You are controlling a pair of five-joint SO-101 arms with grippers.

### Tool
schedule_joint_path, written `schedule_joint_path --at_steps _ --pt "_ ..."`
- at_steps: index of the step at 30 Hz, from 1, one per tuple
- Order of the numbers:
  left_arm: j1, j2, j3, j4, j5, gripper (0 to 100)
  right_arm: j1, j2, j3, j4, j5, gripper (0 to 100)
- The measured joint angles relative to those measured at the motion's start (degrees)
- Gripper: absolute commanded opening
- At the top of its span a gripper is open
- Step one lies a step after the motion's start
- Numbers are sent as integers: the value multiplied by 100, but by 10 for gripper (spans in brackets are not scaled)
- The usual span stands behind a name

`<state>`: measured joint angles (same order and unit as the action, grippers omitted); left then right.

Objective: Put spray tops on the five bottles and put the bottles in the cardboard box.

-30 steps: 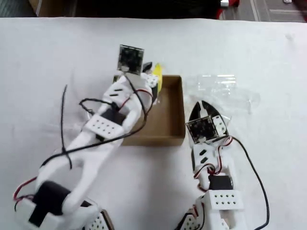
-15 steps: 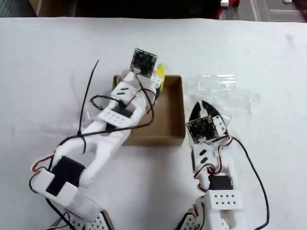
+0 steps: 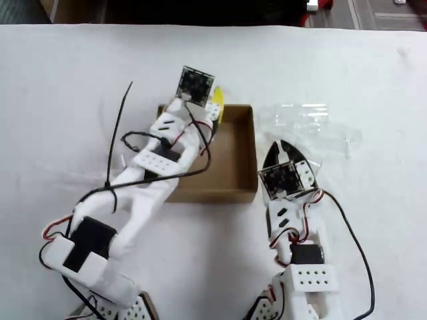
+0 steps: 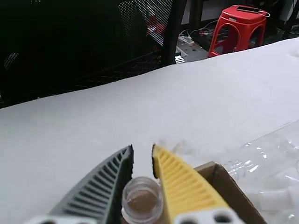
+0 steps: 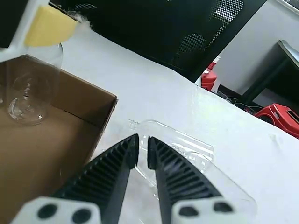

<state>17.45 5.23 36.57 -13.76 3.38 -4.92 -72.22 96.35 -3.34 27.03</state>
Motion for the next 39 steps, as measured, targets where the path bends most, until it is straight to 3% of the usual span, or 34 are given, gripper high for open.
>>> schedule_joint_path --at_steps 8,15,28,33,39 --pt "-18 35 -18 0 0 33 0 0 0 0 0 24" --pt "-26 35 -18 0 0 247 0 0 0 0 0 24" --pt "-53 -18 -457 519 0 211 0 0 0 0 0 24" --pt "229 -721 -1002 1231 0 211 0 0 0 0 0 24" --pt "360 -1776 -2040 2884 0 211 0 0 0 0 0 24"
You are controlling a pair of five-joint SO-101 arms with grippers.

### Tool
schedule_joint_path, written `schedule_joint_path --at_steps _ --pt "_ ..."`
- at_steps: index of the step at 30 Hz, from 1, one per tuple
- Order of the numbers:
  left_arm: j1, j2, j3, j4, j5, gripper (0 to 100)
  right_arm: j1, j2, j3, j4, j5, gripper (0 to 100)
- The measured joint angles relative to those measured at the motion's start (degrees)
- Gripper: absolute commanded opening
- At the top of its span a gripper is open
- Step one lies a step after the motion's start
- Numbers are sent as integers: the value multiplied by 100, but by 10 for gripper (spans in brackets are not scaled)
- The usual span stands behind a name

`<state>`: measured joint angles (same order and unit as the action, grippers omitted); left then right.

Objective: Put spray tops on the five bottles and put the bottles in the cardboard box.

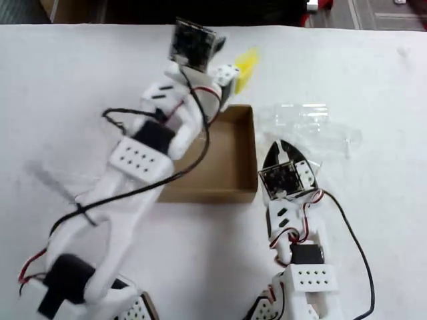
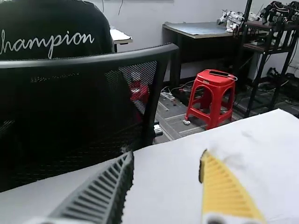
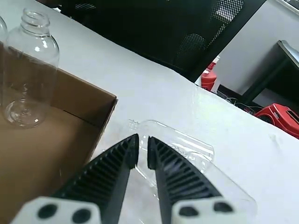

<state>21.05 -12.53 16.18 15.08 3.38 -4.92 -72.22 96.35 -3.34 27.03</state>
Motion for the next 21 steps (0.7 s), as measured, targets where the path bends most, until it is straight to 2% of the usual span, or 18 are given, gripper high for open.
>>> schedule_joint_path --at_steps 8,13,17,21 --pt "-281 -1732 -440 2013 615 211 0 0 0 0 0 24" --pt "-343 -3174 -440 3147 677 211 0 0 0 0 9 24" --pt "-888 -4070 -448 4273 686 211 0 0 0 0 9 24" --pt "-1925 -4730 -299 5275 686 211 0 0 0 0 9 24"
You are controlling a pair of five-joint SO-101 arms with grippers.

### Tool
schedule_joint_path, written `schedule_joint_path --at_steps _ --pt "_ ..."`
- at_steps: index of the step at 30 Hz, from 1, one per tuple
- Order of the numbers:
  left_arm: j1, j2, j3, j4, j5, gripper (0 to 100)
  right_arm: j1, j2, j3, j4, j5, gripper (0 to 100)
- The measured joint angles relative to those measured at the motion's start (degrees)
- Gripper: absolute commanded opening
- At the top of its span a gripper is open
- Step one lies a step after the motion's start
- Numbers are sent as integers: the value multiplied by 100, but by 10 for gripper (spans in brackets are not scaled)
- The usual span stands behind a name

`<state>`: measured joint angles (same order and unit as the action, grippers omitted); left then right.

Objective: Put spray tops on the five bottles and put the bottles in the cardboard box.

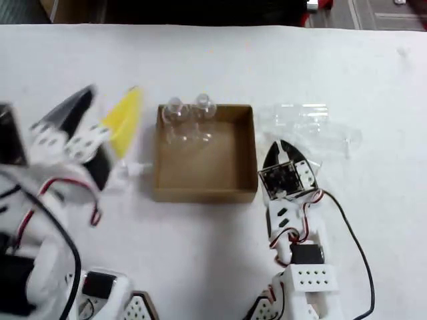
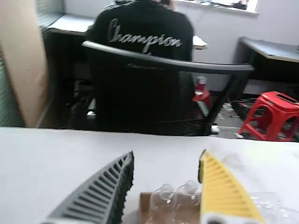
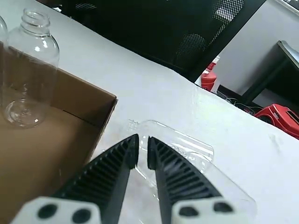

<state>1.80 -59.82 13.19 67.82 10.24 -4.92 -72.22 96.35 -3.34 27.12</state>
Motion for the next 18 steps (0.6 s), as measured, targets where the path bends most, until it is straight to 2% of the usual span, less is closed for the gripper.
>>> schedule_joint_path --at_steps 5,8,11,15,18 --pt "-1336 -721 1046 290 0 211 0 0 0 0 0 24" --pt "-1705 -1266 2127 26 9 211 0 0 0 0 0 24" --pt "-1785 -1925 3473 -809 9 210 0 0 0 0 0 24" --pt "-1802 -2699 5486 -2523 79 210 0 0 0 0 0 24" --pt "-1697 -3341 6690 -3534 431 210 0 0 0 0 0 24"
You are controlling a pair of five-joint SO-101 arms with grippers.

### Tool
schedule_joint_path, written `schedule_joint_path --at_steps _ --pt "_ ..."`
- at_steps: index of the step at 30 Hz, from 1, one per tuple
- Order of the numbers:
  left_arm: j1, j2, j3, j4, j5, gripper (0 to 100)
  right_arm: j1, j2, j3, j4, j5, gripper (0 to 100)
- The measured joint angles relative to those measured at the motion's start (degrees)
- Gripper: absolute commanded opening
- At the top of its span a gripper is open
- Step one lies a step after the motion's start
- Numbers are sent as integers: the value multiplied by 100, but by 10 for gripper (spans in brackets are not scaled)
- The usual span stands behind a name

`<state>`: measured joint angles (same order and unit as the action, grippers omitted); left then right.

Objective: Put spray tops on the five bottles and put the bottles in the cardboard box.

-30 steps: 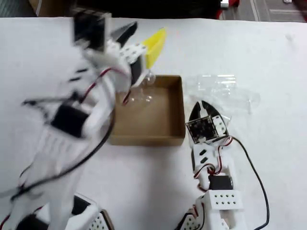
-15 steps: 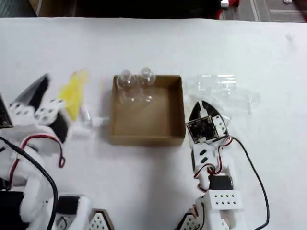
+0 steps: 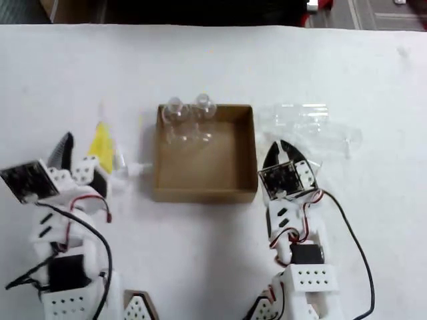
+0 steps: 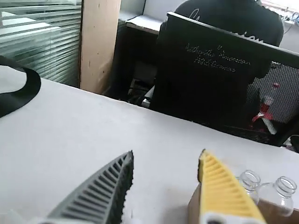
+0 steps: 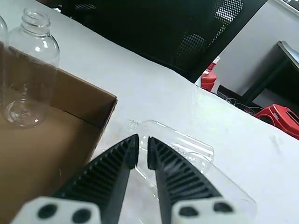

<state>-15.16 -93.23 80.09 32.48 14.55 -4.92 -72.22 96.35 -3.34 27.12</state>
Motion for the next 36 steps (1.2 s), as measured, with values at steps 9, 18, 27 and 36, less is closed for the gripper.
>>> schedule_joint_path --at_steps 9,18,27,36 --pt "299 -1064 993 -343 -123 210 0 0 0 0 0 24" --pt "299 -1064 993 -378 -220 210 -114 0 0 0 -9 31" --pt "299 -1064 1090 -378 -220 210 185 0 0 -220 -905 234" --pt "1029 -1073 1240 -378 -914 210 299 0 0 -237 -1266 234"
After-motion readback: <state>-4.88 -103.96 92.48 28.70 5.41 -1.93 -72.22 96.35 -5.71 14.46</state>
